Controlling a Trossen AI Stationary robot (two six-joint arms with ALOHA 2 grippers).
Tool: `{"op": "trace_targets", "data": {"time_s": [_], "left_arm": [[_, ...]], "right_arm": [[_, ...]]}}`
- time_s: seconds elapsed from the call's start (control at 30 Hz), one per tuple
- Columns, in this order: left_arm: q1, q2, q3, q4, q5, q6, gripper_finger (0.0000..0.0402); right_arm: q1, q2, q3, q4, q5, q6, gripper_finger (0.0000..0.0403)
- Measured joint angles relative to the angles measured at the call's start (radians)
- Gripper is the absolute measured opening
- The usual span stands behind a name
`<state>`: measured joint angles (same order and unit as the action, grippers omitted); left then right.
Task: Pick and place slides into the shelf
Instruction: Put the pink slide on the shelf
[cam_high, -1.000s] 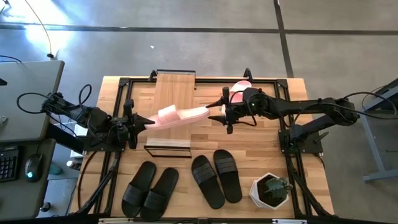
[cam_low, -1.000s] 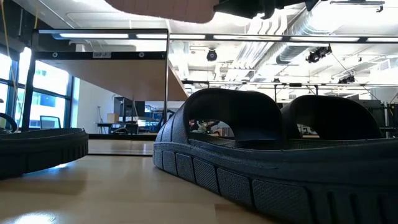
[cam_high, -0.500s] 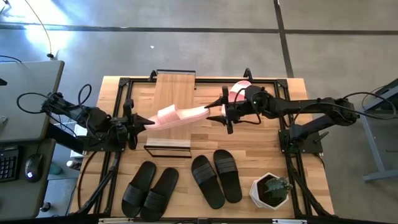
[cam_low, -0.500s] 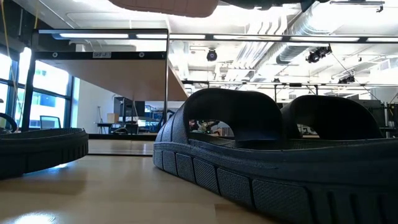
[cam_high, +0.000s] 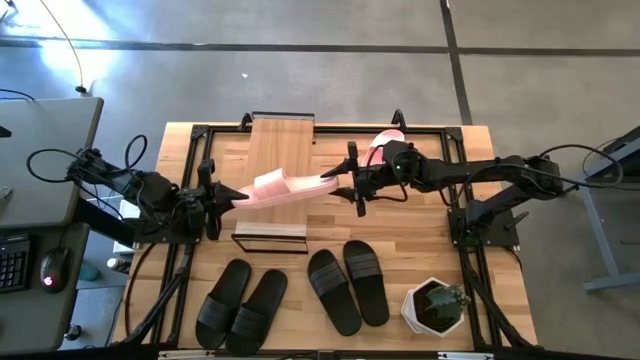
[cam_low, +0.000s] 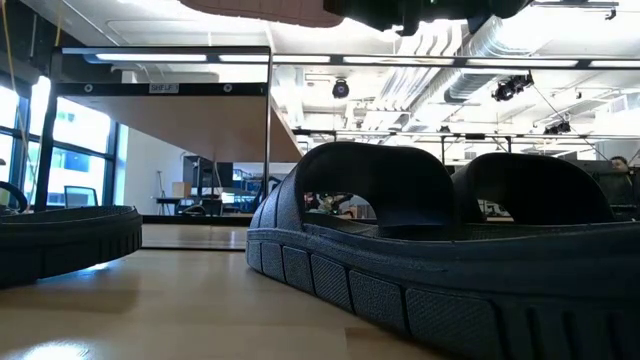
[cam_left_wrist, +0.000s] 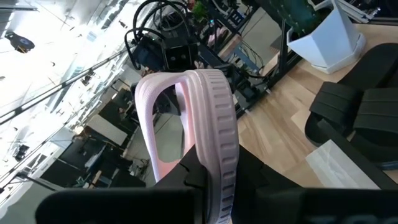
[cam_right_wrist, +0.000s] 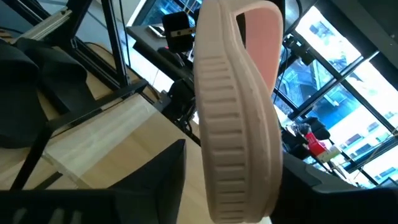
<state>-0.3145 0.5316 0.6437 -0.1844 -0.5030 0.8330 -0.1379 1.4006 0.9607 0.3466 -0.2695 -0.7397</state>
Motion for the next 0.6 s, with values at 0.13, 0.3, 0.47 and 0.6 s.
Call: {"op": "trace_targets", "data": {"time_s": [0.13, 0.3, 0.47, 0.6], "left_arm": [[0.000, 0.000, 0.000, 0.000, 0.000, 0.000, 0.0018], [0.000, 0.000, 0.000, -0.007, 0.000, -0.012, 0.0018], [-0.001, 0.000, 0.000, -0.006, -0.073, -0.102, 0.0055], [0.000, -0.001, 0.000, 0.014, -0.161, -0.183, 0.0120]], "right_arm": [[0.000, 0.000, 0.000, 0.000, 0.000, -0.002, 0.0134], [0.000, 0.000, 0.000, -0.010, 0.000, -0.003, 0.0094], [0.000, 0.000, 0.000, -0.009, 0.050, -0.040, 0.0052], [0.000, 0.000, -0.001, -0.006, 0.063, -0.047, 0.0036]]}}
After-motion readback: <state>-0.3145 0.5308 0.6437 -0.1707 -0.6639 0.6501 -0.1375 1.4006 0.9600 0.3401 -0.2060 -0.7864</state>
